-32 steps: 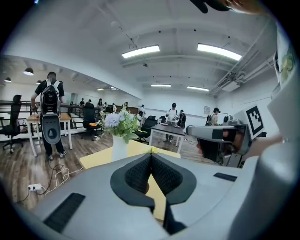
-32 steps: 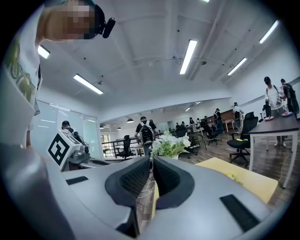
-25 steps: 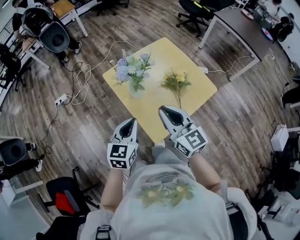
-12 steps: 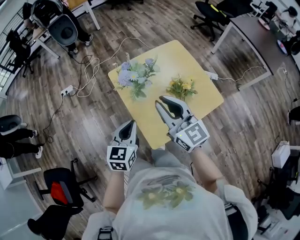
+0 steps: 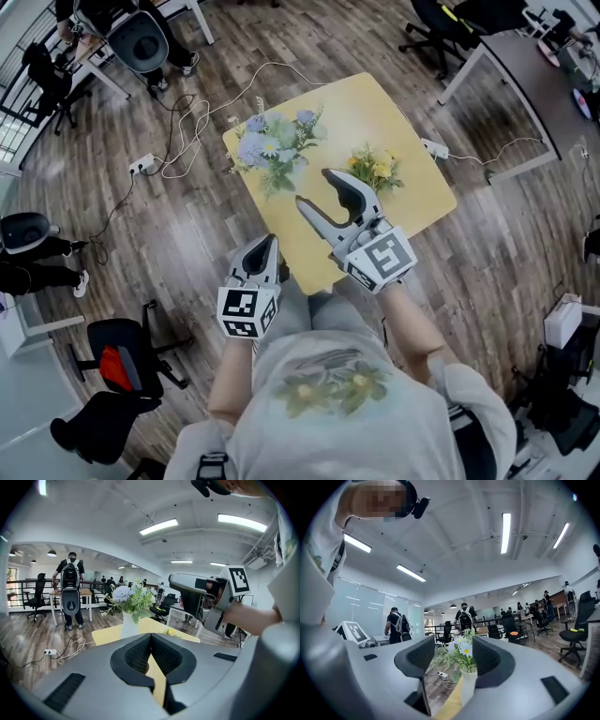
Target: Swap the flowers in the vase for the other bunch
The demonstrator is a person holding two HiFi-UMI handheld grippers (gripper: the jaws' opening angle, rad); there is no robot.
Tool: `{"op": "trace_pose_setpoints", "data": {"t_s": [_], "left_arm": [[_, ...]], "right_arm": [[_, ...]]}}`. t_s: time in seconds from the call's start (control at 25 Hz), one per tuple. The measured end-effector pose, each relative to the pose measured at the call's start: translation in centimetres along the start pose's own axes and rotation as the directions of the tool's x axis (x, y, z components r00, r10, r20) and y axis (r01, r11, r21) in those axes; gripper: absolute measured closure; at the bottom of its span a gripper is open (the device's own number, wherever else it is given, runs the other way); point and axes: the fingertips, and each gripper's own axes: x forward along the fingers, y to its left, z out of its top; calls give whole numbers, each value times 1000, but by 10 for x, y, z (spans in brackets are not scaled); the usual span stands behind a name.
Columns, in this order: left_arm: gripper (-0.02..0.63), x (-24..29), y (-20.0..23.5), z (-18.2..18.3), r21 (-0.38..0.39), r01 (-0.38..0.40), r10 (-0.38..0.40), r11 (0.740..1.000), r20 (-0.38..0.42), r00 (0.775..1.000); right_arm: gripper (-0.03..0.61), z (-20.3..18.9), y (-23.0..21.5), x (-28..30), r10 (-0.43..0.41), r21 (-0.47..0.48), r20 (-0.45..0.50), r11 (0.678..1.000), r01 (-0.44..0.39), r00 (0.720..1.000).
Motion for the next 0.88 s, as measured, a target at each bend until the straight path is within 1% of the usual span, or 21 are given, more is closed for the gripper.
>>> {"op": "trace_pose_setpoints", "data": {"t_s": [0.16,0.4,0.64,0.88], "left_arm": [[595,-3,7,-2,1,-11,11,1000,-3,1000],[595,3,17,3,7,13,-13,1000,-4,1000],[595,3,30,11,10,34,-33,999,-2,999],[595,3,53,12,9,34,-34,999,-18,999]], "right_arm": [[328,-7,2,10,-18,-30,-27,999,18,999],[321,-24,-1,31,-71,-61,-87,996,66,994],[311,-48,-10,53,-120,-106,-182,989,102,976],[311,-54,-17,77,-156,-119,-211,984,133,965]]}}
